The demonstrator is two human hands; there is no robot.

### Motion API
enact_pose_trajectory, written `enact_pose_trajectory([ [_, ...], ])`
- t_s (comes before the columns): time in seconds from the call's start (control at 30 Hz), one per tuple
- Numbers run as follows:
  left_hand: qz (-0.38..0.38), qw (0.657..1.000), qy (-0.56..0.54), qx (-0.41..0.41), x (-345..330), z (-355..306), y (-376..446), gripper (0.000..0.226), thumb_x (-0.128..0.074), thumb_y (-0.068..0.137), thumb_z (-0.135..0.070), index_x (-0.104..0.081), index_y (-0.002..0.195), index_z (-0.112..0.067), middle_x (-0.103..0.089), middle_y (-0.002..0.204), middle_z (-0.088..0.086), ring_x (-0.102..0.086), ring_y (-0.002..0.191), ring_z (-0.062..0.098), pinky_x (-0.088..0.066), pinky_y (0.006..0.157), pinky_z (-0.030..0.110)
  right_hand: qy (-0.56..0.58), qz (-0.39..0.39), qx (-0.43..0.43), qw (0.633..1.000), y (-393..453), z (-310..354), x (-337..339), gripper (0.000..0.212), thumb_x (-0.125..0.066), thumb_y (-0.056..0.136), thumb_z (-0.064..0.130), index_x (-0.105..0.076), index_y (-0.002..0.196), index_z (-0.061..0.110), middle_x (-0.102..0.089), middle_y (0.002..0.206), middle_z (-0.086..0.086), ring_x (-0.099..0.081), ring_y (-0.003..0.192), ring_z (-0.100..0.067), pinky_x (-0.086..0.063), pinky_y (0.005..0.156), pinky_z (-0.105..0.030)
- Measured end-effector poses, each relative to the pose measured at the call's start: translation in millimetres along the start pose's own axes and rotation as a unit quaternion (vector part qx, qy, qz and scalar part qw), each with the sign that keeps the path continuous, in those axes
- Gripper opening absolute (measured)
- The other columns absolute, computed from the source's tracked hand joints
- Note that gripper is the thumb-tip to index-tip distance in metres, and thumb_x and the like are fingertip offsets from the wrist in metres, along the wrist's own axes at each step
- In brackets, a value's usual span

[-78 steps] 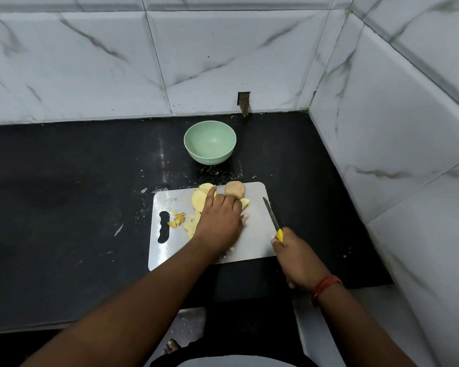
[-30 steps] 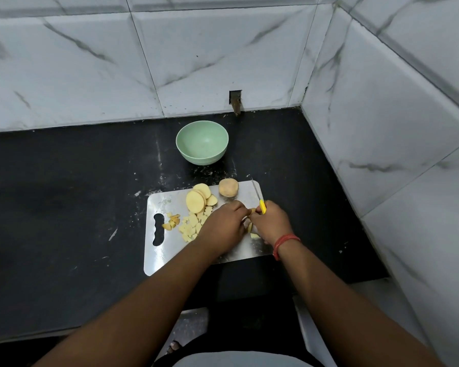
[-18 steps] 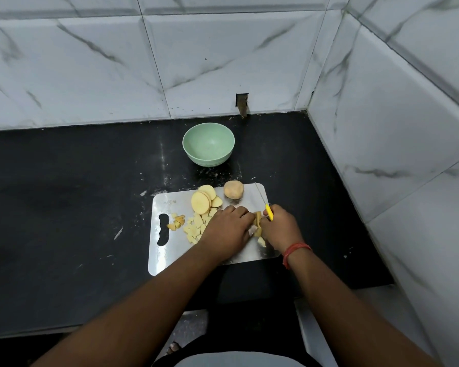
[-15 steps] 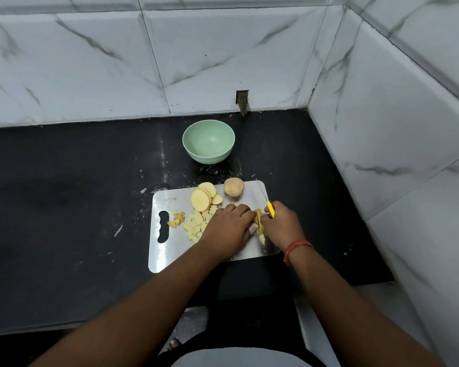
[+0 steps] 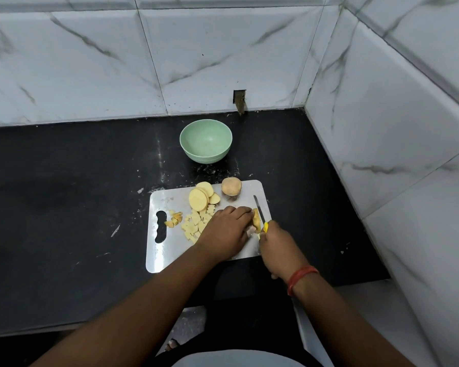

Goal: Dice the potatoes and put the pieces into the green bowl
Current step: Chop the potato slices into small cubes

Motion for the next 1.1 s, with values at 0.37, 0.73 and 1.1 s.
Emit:
enact_pose_trajectory([
  [0.37, 0.009, 1.0, -0.001, 0.014, -3, 0, -1, 0.047, -0.053, 0.1, -0.036, -0.055, 0.142, -0.017, -0.055, 0.145, 0.0, -0.054, 0.117, 0.025, -0.044, 0.099, 0.042, -0.036, 0.028, -0.024, 0.999, -10, -2, -7, 0.01, -0.038, 0.098, 0.01, -0.04, 0.108, 0.008, -0.054, 0.102, -0.015, -0.066, 0.075, -0.034, -0.057, 0.05, -0.05],
  [0.73, 0.005, 1.0, 0.005, 0.017, 0, -3, 0, 0.043, -0.056, 0.099, -0.031, -0.058, 0.139, -0.015, -0.059, 0.139, 0.001, -0.057, 0.112, 0.026, -0.048, 0.092, 0.043, -0.082, 0.015, -0.033, 0.996, -15, 0, -17, 0.023, -0.042, 0.094, 0.0, -0.038, 0.116, 0.004, -0.059, 0.105, -0.017, -0.066, 0.084, -0.032, -0.054, 0.057, -0.039],
  [1.1, 0.014, 0.996, 0.085, 0.011, 3, -5, 5, 0.038, -0.048, 0.102, -0.031, -0.056, 0.137, -0.021, -0.063, 0.127, 0.001, -0.059, 0.108, 0.027, -0.048, 0.084, 0.041, -0.085, 0.027, -0.092, 0.992, -1, 2, -33, 0.033, -0.046, 0.089, 0.001, -0.036, 0.12, 0.008, -0.045, 0.075, -0.006, -0.064, 0.071, -0.029, -0.044, 0.037, -0.035],
])
Point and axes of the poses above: each hand's wrist, its own y-axis towards the middle knuckle, its own x-axis out of the back of the hand, z = x × y, the point moved 2 cm from there along y, towards the middle knuckle
